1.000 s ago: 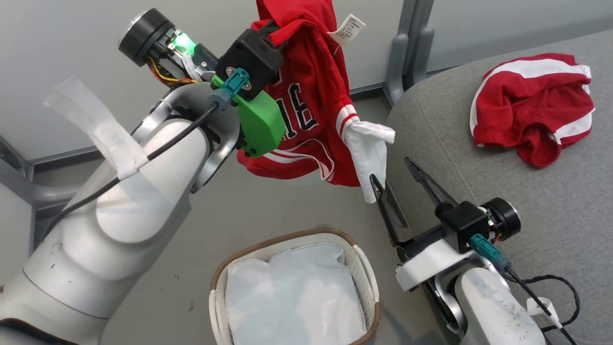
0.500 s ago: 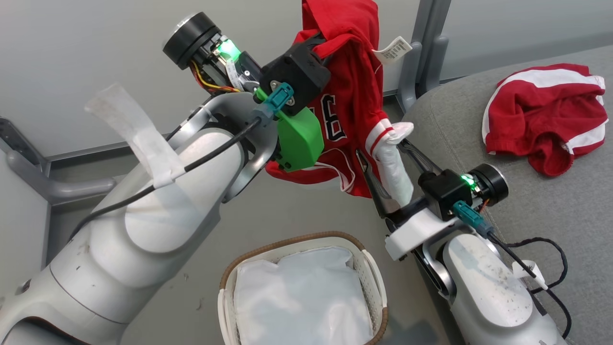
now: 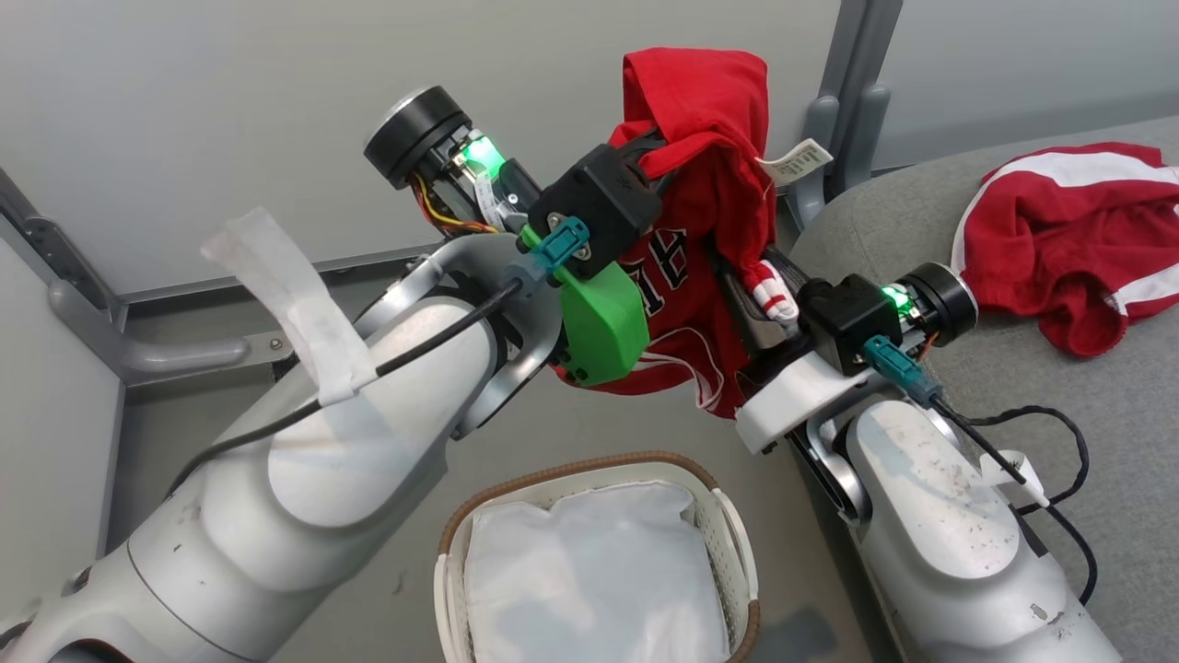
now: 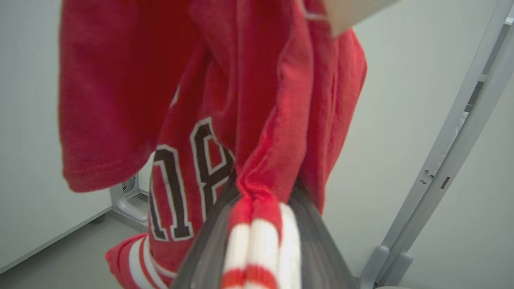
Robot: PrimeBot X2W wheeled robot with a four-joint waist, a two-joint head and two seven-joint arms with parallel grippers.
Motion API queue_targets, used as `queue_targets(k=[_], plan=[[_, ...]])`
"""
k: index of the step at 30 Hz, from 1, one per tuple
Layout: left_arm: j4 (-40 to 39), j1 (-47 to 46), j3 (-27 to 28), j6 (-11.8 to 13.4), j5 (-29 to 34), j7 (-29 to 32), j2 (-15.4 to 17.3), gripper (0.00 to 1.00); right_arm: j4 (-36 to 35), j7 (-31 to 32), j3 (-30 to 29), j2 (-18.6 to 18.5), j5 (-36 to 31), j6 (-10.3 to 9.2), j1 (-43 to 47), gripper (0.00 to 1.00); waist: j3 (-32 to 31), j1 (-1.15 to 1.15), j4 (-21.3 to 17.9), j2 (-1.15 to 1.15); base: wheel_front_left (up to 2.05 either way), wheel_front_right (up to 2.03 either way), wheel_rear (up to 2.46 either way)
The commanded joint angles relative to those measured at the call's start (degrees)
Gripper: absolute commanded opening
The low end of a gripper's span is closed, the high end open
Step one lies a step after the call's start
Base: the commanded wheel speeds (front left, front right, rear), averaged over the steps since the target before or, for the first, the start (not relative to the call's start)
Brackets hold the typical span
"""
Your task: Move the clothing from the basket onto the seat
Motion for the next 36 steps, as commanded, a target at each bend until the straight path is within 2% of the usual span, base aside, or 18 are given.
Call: queue_targets(k=[1, 3, 4, 9, 11, 12, 14, 21, 26, 36], plan=[[-0.12, 1.08, -0.14, 0.23, -0.32, -0.27, 0.29, 0.0, -0.09, -0.09, -0.24, -0.18, 0.07, -0.08, -0.8, 0.22, -0.03, 0.0, 0.05, 0.0, 0.0, 0.0, 0.0], [0.05, 1.99, -0.15, 0.49, -0.76, -0.47, 0.43, 0.0, -0.27, -0.09, -0.31, -0.18, 0.07, -0.08, -1.0, 0.2, -0.03, 0.0, 0.1, 0.0, 0.0, 0.0, 0.0], [0.16, 2.46, -0.03, 0.64, -1.08, -0.67, 0.53, 0.0, -0.39, -0.09, -0.36, -0.18, -0.02, -0.08, -1.07, 0.0, -0.02, 0.0, 0.11, 0.0, 0.0, 0.0, 0.0], [0.99, 5.14, 0.93, 1.9, -2.67, -2.41, 1.14, 0.0, -0.95, -0.09, -1.13, -0.2, -0.67, -0.08, -0.08, 0.0, 0.12, 0.0, -0.02, 0.0, 0.0, 0.0, 0.0], [1.36, 6.4, 1.4, 2.54, -3.01, -3.71, 1.46, 0.33, -1.21, -0.09, -1.75, -0.18, -0.68, -0.08, 0.36, 0.0, 0.25, 0.0, -0.11, 0.0, 0.0, 0.0, 0.0], [1.6, 7.21, 1.6, 2.89, -3.32, -4.39, 1.62, 0.68, -1.37, -0.09, -2.09, -0.18, -0.84, -0.08, 0.55, 0.0, 0.34, 0.0, -0.15, 0.0, 0.0, 0.0, 0.0], [2.25, 9.03, 1.89, 3.17, -4.11, -5.63, 1.83, 1.0, -1.76, -0.1, -2.82, -0.19, -1.11, -0.08, 0.94, 0.0, 0.5, 0.0, -0.21, 0.0, 0.0, 0.0, 0.0], [5.5, 15.53, 3.28, 5.44, -5.97, -13.31, 1.51, 1.0, -3.26, -0.1, -6.01, -0.17, -1.97, -0.08, 2.03, 0.0, 0.87, 0.0, -0.44, 0.0, 0.0, 0.0, 0.0], [10.64, 21.49, 3.57, 7.06, -7.26, -19.69, -0.2, 1.0, -4.06, -0.1, -7.63, -0.18, -2.93, -0.08, 2.94, 0.0, 1.2, 0.0, -0.66, 0.0, 0.0, 0.0, 0.0], [15.88, 28.42, 5.53, 6.24, -7.21, -22.9, -3.0, 1.0, -5.19, -0.1, -11.69, -0.19, -3.33, -0.08, 3.19, 0.0, 2.37, 0.0, -2.57, 0.0, 0.0, 0.0, 0.0]])
